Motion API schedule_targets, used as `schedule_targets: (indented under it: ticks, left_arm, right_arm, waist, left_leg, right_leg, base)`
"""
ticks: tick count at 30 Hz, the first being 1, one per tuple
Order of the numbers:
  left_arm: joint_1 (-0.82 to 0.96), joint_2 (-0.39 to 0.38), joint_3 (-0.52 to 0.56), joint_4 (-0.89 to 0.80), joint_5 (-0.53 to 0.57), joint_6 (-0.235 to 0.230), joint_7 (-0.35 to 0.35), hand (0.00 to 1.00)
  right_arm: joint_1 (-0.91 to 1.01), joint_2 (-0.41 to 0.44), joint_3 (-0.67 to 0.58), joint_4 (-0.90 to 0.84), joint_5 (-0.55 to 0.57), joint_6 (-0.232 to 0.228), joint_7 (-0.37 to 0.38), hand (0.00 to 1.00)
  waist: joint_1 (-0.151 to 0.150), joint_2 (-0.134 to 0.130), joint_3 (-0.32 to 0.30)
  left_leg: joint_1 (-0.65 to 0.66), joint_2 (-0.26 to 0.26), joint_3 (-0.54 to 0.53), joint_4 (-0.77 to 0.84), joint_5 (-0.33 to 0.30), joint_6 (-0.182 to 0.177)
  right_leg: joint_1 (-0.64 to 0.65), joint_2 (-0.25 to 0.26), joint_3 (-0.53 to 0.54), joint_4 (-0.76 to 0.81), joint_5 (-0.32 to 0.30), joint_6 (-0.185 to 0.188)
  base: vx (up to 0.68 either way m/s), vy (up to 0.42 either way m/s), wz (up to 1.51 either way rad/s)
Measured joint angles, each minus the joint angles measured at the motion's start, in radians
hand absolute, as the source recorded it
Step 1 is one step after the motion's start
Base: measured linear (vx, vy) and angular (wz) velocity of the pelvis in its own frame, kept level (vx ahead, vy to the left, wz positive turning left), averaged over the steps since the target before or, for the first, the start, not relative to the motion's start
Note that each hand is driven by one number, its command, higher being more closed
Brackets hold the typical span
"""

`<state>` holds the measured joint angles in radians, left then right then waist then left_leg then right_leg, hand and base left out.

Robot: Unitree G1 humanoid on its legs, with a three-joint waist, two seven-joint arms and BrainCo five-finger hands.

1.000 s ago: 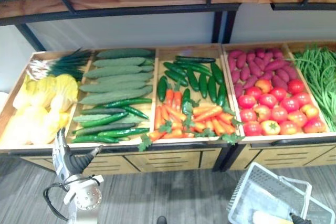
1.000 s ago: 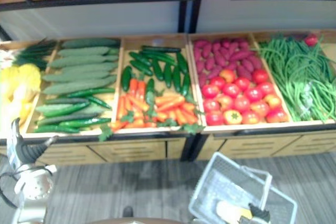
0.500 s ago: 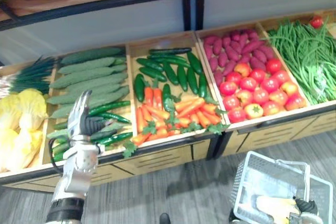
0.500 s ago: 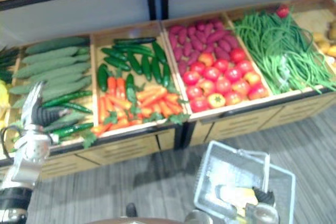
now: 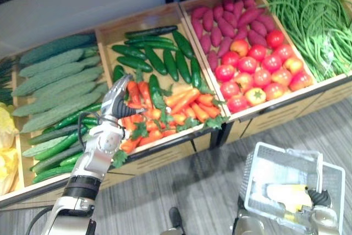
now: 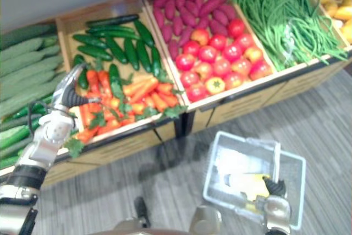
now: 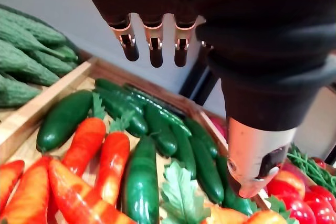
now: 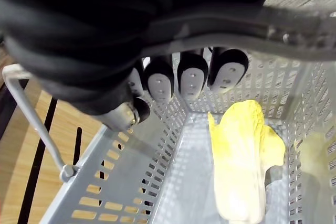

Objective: Pick vegetable in the basket

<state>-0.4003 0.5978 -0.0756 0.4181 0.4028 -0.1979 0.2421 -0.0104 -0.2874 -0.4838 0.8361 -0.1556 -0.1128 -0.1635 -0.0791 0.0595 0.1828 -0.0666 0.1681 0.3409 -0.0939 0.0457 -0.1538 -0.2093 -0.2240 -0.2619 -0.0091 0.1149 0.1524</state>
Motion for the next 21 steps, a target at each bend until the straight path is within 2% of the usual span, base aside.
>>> schedule_targets:
  ticks: [6, 9, 21]
  left_arm:
    - [-0.041, 0.0, -0.032, 0.079, -0.161, -0.012, -0.063, 0.0]
    - [-0.056, 0.0, -0.041, 0.097, -0.18, -0.025, -0.091, 0.0]
    - [-0.111, 0.0, -0.085, 0.129, -0.205, -0.034, -0.099, 0.0]
  right_arm:
    - [-0.03, -0.005, 0.022, -0.027, 0.0, 0.0, 0.001, 1.0]
    - [-0.029, -0.009, 0.022, -0.037, 0.0, 0.001, 0.0, 1.0]
    - [-0.037, -0.014, 0.023, -0.04, 0.001, 0.001, 0.0, 1.0]
  waist:
    - [-0.001, -0.005, 0.033]
    - [0.0, -0.007, 0.048]
    - [-0.001, -0.01, 0.06]
  left_leg:
    - [-0.015, 0.002, 0.042, 0.0, -0.002, -0.002]
    - [-0.013, 0.004, 0.057, 0.0, -0.002, -0.003]
    - [-0.008, 0.004, 0.107, 0.0, -0.011, -0.009]
  right_leg:
    - [-0.05, 0.009, 0.047, 0.014, 0.005, -0.007]
    - [-0.056, 0.013, 0.057, 0.014, 0.006, -0.008]
    - [-0.077, 0.019, 0.098, 0.014, 0.009, -0.01]
  base:
    - [0.0, -0.007, -0.21]
    - [0.02, -0.015, -0.1]
    - [0.01, -0.006, -0.08]
